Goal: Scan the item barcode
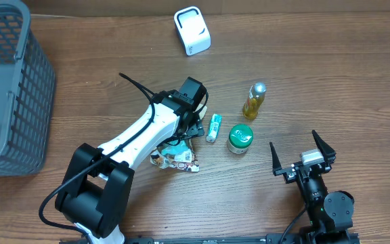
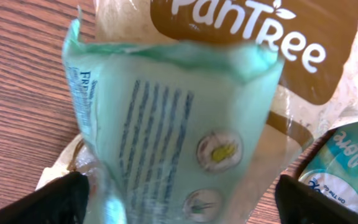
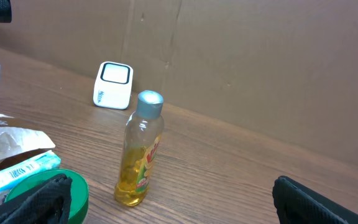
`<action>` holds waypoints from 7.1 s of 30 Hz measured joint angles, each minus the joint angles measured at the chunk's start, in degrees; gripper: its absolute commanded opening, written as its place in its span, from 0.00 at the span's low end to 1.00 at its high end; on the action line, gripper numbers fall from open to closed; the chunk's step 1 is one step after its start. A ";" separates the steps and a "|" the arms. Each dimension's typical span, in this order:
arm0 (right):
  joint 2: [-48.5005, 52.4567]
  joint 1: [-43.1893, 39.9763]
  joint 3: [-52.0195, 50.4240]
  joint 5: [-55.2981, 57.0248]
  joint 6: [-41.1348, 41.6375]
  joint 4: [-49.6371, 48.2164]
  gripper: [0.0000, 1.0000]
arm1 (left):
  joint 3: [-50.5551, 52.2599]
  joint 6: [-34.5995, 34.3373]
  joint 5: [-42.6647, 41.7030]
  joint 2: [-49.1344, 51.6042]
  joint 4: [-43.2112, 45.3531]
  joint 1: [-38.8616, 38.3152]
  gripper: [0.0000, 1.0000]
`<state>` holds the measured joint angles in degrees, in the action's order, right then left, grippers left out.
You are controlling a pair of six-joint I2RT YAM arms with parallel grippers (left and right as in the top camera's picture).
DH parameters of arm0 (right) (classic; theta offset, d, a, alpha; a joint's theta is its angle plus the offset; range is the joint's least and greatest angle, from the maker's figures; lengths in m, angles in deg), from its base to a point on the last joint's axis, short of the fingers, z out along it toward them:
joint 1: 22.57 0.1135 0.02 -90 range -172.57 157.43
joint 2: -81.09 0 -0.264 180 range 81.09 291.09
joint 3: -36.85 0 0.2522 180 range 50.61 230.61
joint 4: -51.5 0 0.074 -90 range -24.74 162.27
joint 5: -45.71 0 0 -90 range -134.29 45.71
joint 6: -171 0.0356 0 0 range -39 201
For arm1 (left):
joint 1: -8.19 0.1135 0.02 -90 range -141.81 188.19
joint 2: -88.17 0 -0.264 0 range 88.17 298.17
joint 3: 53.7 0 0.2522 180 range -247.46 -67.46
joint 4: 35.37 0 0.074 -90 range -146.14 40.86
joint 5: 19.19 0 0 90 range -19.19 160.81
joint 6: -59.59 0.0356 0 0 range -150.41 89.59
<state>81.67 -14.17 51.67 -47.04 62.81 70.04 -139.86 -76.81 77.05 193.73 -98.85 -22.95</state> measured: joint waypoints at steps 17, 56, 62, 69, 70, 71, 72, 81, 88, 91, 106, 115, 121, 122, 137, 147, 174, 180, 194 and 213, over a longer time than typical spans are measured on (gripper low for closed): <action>0.00 0.00 0.00 0.00 -0.02 0.00 1.00 | 0.00 2.95 -2.97 0.00 0.04 0.37 0.91; 0.00 0.00 0.00 0.00 0.00 0.00 1.00 | 0.00 21.55 -23.54 0.00 -0.09 12.50 0.43; 0.00 -0.02 0.00 0.02 0.00 0.00 1.00 | 0.00 22.71 -21.35 0.00 -2.89 13.29 0.44; 0.00 0.00 0.00 0.00 -0.02 -0.02 1.00 | 0.00 24.85 -20.09 0.00 -4.70 19.26 0.42; 0.00 0.00 0.00 0.00 0.00 -0.02 1.00 | 0.00 25.20 -19.65 0.00 -4.92 20.22 0.42; 0.00 -0.02 0.00 -0.02 -0.02 0.00 1.00 | 0.00 25.44 -19.15 0.00 -5.16 21.18 0.42; 0.00 0.00 0.00 0.00 -0.02 -0.02 1.00 | 0.00 25.64 -18.23 0.00 -5.62 22.36 0.42; 0.00 0.00 0.00 0.00 0.00 0.00 1.00 | 0.00 27.32 -13.18 0.00 -7.48 25.51 0.38; 0.00 0.00 0.00 0.00 -0.04 0.00 1.00 | 0.00 28.37 -14.01 0.00 -7.32 25.51 0.15; 0.00 -0.02 0.00 0.00 -0.02 0.04 1.00 | 0.00 29.75 -16.15 0.00 -8.50 25.51 0.04; 0.00 0.00 0.00 0.00 -0.02 0.00 1.00 | 4.48 30.53 -19.41 0.00 -8.13 25.51 0.05; 0.00 0.00 0.00 0.00 -0.04 0.00 1.00 | 6.29 28.04 -12.44 0.00 -6.38 25.51 0.04; 0.00 0.00 0.00 0.00 -0.02 0.00 1.00 | 8.76 26.62 -9.35 0.00 -2.89 25.51 0.04; 0.00 0.00 0.00 0.00 -0.02 0.02 1.00 | 9.11 26.60 -9.09 0.00 -2.54 25.51 0.04; 0.00 -0.02 0.00 0.00 -0.02 0.00 1.00 | -5.05 27.10 -15.28 0.00 -14.19 24.76 0.04; 0.00 0.00 0.00 0.00 -0.02 -0.02 1.00 | 0.87 27.30 -19.08 0.11 -10.19 22.86 0.04; 0.00 0.00 0.00 0.00 -0.02 0.00 1.00 | 8.13 25.29 -13.38 -0.02 -1.55 22.88 0.04; 0.00 0.00 0.00 0.02 -0.04 -0.02 1.00 | 3.74 25.11 -10.19 0.11 -8.35 24.61 0.09; 0.00 0.00 0.00 0.00 -0.02 0.00 1.00 | 0.17 25.38 -9.62 0.11 -15.10 25.14 0.23; 0.00 0.00 0.00 0.00 -0.02 0.00 1.00 | 4.79 25.81 -9.60 0.11 -9.84 22.58 0.21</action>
<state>81.67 -14.17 51.67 -47.04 62.79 70.04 -135.08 -50.99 67.45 193.84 -108.68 -0.37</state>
